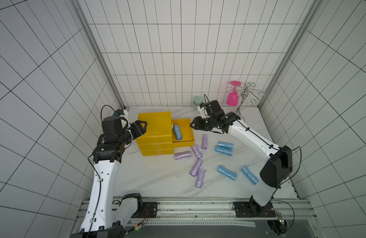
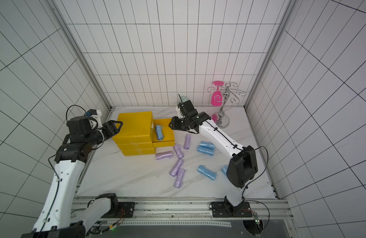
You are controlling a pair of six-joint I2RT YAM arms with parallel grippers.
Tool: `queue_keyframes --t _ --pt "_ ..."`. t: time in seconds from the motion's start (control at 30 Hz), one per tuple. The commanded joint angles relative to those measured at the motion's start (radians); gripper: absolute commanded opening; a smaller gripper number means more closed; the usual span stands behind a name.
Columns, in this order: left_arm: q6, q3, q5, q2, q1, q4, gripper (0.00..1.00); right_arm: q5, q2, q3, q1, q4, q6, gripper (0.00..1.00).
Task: Sort the rolls of trash bags by color and place them into the drawer
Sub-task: Pick up the roll of trash bags from the center of the board.
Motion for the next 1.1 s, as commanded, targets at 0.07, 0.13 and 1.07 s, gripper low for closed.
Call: queue_keyframes --t 0.07,0.13,1.07 --pt "-0.035 0.010 -0.042 -0.044 -0.129 -0.035 0.64 0.107 -0.135 -0.198 -0.030 -0.092 -0.108 0.54" --pt "-0.055 0.000 -0.069 -0.063 -0.188 -0.035 0.64 0.149 -0.185 -0.286 -0.041 -0.104 -0.121 0.61" --pt "-0.194 -0.179 -0.084 -0.175 -0.415 0.021 0.64 0.071 -0.378 -0.901 -0.091 -0.047 -0.042 0.86"
